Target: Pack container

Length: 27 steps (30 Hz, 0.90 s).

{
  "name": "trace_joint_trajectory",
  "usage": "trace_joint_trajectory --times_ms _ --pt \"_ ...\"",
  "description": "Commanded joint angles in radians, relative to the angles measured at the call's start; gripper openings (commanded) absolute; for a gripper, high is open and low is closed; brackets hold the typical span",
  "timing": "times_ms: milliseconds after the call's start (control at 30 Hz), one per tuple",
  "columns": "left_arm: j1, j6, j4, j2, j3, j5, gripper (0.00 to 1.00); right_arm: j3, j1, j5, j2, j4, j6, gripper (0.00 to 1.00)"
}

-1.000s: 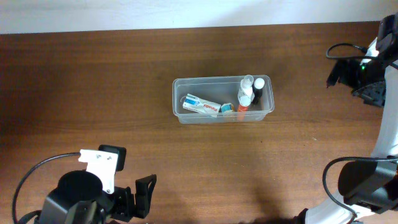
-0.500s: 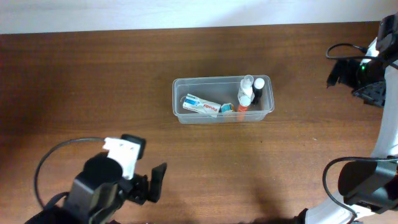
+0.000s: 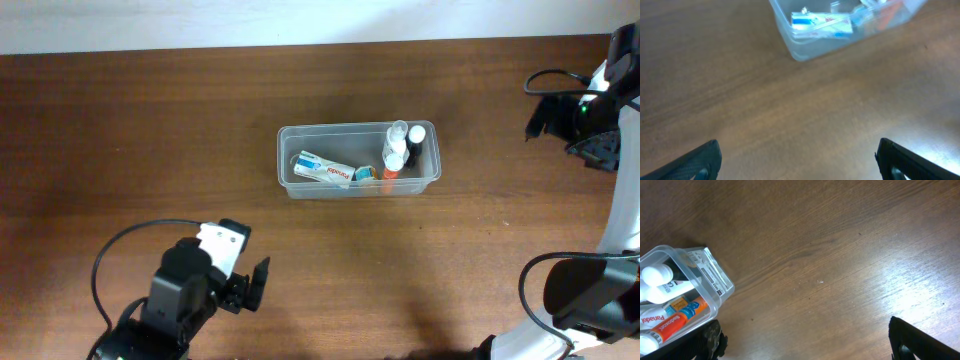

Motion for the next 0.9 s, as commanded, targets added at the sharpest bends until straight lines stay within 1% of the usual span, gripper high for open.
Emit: trace_joint_trajectory --times_ms 0,200,367,467,567,867 --pt "0.075 0.035 0.076 -0.083 -0.093 0.074 0.99 0.000 -0.004 0.012 0.003 0.000 0.004 0.98" --pt "0.154 0.035 0.176 -0.179 -0.232 0.092 1.00 0.000 -0.004 0.012 0.003 0.000 0.004 0.98" --pt "0.161 0.035 0.297 -0.183 -0.291 0.092 1.00 0.000 -0.004 0.012 0.003 0.000 0.004 0.98" --pt "0.164 0.063 0.349 -0.193 -0.311 0.092 1.00 0.000 -0.004 0.012 0.003 0.000 0.004 0.98" --pt "0.177 0.104 0.375 -0.240 -0.340 0.092 0.99 0.000 -0.004 0.012 0.003 0.000 0.004 0.98" --pt "0.252 0.106 0.377 -0.397 -0.429 0.096 1.00 0.000 -0.004 0.012 0.003 0.000 0.004 0.98"
